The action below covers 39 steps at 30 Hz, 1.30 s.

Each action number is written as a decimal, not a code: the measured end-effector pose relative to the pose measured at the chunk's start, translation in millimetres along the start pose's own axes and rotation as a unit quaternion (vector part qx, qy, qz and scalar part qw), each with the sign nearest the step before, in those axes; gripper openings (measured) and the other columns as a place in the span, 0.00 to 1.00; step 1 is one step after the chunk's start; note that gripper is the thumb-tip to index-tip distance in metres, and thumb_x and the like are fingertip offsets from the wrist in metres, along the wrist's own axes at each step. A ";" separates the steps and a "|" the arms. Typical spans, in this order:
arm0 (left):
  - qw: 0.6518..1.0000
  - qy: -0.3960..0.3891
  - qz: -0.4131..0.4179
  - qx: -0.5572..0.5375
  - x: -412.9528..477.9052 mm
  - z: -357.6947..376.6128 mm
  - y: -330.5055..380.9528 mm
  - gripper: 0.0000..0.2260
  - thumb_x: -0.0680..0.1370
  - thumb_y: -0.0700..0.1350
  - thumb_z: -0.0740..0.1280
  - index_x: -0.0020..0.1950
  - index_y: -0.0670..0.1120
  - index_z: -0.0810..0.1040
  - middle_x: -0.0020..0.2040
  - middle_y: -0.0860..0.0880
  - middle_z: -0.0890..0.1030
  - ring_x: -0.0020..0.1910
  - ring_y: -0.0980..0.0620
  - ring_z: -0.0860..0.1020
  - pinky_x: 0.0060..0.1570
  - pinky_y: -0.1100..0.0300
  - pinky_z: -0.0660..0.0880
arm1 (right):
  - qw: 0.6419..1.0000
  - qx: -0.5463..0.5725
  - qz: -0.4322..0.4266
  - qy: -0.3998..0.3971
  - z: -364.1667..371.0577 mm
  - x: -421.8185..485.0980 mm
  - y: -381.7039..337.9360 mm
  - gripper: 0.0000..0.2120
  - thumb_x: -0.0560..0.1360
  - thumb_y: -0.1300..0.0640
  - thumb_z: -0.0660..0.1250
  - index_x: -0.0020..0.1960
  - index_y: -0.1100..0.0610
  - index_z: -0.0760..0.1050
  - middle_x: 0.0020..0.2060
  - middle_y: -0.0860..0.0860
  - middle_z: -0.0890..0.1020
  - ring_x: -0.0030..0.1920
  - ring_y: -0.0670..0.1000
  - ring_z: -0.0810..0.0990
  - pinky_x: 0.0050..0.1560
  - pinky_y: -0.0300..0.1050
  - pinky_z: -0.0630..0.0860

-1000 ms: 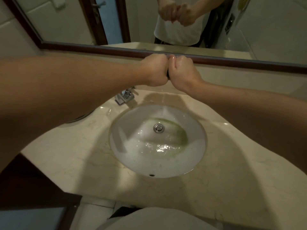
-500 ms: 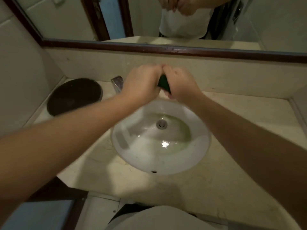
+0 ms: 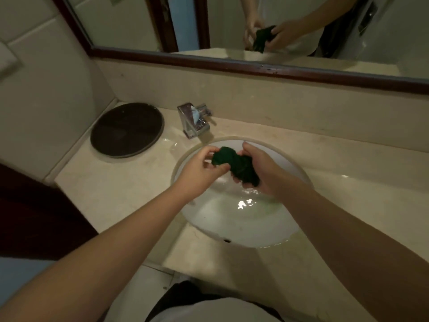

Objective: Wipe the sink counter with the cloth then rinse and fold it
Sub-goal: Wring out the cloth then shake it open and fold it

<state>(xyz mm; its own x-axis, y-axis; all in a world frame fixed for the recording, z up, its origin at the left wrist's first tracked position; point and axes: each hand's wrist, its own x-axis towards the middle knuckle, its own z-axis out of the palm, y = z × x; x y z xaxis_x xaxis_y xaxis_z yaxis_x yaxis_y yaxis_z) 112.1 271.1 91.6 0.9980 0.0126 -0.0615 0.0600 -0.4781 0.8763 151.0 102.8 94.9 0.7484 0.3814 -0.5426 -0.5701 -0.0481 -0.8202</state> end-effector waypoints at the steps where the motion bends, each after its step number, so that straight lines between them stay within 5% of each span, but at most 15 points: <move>1: 0.999 0.004 0.030 0.036 -1.4 -9.2 -0.5 0.09 0.74 0.48 0.72 0.52 0.51 0.77 0.52 0.53 0.78 0.50 0.57 0.78 0.50 0.60 0.76 | 1.000 -0.001 0.005 -0.018 2.2 -0.7 -2.6 0.25 0.83 0.41 0.47 0.48 0.58 0.74 0.30 0.56 0.78 0.27 0.51 0.74 0.26 0.39 0.63; 4: 0.996 0.003 0.067 0.061 -6.5 -38.7 -6.5 0.03 0.76 0.44 0.69 0.43 0.50 0.78 0.49 0.48 0.77 0.50 0.50 0.77 0.51 0.56 0.74 | 0.999 -0.036 0.021 -0.011 11.7 0.0 -7.1 0.25 0.82 0.39 0.50 0.46 0.59 0.74 0.27 0.55 0.77 0.24 0.50 0.71 0.25 0.38 0.61; 8: 0.990 0.059 -0.003 -0.124 -13.8 -81.7 -7.7 0.09 0.77 0.37 0.67 0.38 0.41 0.82 0.39 0.47 0.79 0.41 0.55 0.78 0.46 0.61 0.73 | 0.997 -0.047 -0.010 0.060 29.9 10.3 -15.7 0.21 0.82 0.43 0.55 0.39 0.58 0.70 0.20 0.51 0.70 0.18 0.47 0.64 0.23 0.37 0.57; 14: 0.910 0.226 -0.104 -0.333 -13.2 -137.5 -28.3 0.09 0.77 0.37 0.65 0.38 0.42 0.79 0.31 0.52 0.77 0.36 0.54 0.76 0.44 0.58 0.72 | 0.989 -0.017 -0.028 0.144 91.5 32.3 -40.8 0.20 0.81 0.45 0.58 0.38 0.57 0.71 0.20 0.51 0.73 0.19 0.47 0.64 0.20 0.34 0.55; 19: 0.843 0.348 -0.259 -0.318 -4.5 -204.6 -82.1 0.05 0.79 0.44 0.66 0.45 0.44 0.79 0.46 0.45 0.82 0.47 0.47 0.80 0.51 0.52 0.77 | 0.989 -0.021 -0.052 0.140 152.3 46.5 -74.4 0.17 0.82 0.47 0.57 0.42 0.58 0.68 0.22 0.52 0.72 0.19 0.47 0.64 0.19 0.36 0.57; 21: 0.877 0.304 -0.289 -0.234 -2.8 -229.6 -107.4 0.07 0.79 0.43 0.63 0.53 0.43 0.78 0.48 0.45 0.81 0.46 0.47 0.79 0.46 0.52 0.76 | 0.985 -0.077 -0.089 0.125 178.5 48.8 -93.5 0.16 0.83 0.48 0.55 0.44 0.58 0.69 0.24 0.52 0.72 0.20 0.47 0.66 0.19 0.37 0.60; 23: 0.919 0.263 -0.259 -0.141 1.5 -245.7 -118.6 0.10 0.77 0.39 0.63 0.58 0.43 0.77 0.48 0.48 0.79 0.44 0.52 0.77 0.42 0.58 0.74 | 0.967 -0.178 -0.147 0.106 198.7 49.5 -111.8 0.11 0.83 0.51 0.55 0.50 0.56 0.72 0.31 0.53 0.73 0.24 0.47 0.69 0.21 0.38 0.64; 26: 0.957 0.233 -0.108 -0.133 12.6 -262.6 -100.6 0.13 0.76 0.38 0.66 0.59 0.48 0.76 0.51 0.53 0.78 0.49 0.57 0.76 0.42 0.67 0.71 | 0.947 -0.262 -0.185 0.012 228.4 54.6 -134.8 0.06 0.83 0.56 0.56 0.52 0.56 0.70 0.31 0.55 0.70 0.22 0.48 0.66 0.20 0.40 0.59; 29: 0.990 0.058 0.063 -0.115 27.8 -262.5 -66.6 0.17 0.75 0.44 0.71 0.62 0.52 0.73 0.56 0.55 0.78 0.56 0.61 0.76 0.53 0.68 0.72 | 0.911 -0.370 -0.179 0.017 251.2 55.8 -152.1 0.06 0.82 0.57 0.60 0.52 0.57 0.74 0.28 0.52 0.79 0.22 0.47 0.74 0.21 0.36 0.67; 31: 0.985 -0.029 0.124 -0.115 34.9 -258.4 -49.1 0.12 0.75 0.44 0.71 0.57 0.50 0.76 0.51 0.52 0.80 0.51 0.58 0.79 0.53 0.63 0.76 | 0.898 -0.394 -0.190 0.052 258.6 52.0 -161.7 0.07 0.81 0.57 0.62 0.49 0.58 0.78 0.28 0.52 0.81 0.23 0.47 0.77 0.23 0.34 0.70; 33: 0.977 -0.025 0.145 -0.153 41.5 -257.0 -41.3 0.01 0.77 0.41 0.69 0.46 0.44 0.78 0.39 0.48 0.80 0.39 0.52 0.79 0.46 0.49 0.78 | 0.892 -0.396 -0.188 0.115 256.8 43.6 -171.5 0.09 0.80 0.57 0.63 0.45 0.58 0.80 0.26 0.52 0.80 0.22 0.46 0.76 0.23 0.34 0.69; 34: 0.976 -0.001 0.142 -0.164 44.9 -258.4 -38.7 0.04 0.77 0.40 0.67 0.43 0.44 0.78 0.35 0.49 0.79 0.36 0.51 0.78 0.43 0.47 0.77 | 0.892 -0.383 -0.185 0.152 251.9 39.5 -176.8 0.10 0.80 0.56 0.63 0.44 0.58 0.80 0.24 0.52 0.80 0.21 0.46 0.75 0.22 0.34 0.68; 39: 0.952 0.079 0.123 -0.269 53.2 -279.1 -25.7 0.12 0.80 0.39 0.63 0.37 0.46 0.68 0.31 0.50 0.72 0.30 0.57 0.72 0.32 0.63 0.70 | 0.918 -0.272 -0.170 0.236 218.0 17.5 -194.2 0.11 0.81 0.55 0.64 0.42 0.58 0.78 0.25 0.52 0.80 0.21 0.44 0.75 0.22 0.33 0.70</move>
<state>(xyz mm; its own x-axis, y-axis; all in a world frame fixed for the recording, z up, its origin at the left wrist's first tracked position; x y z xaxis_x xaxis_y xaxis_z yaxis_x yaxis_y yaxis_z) 168.8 529.2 199.1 0.9709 0.1106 0.2122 -0.2173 0.0353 0.9755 200.9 320.1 284.2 0.9880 0.0242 -0.1527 -0.1200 -0.5025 -0.8562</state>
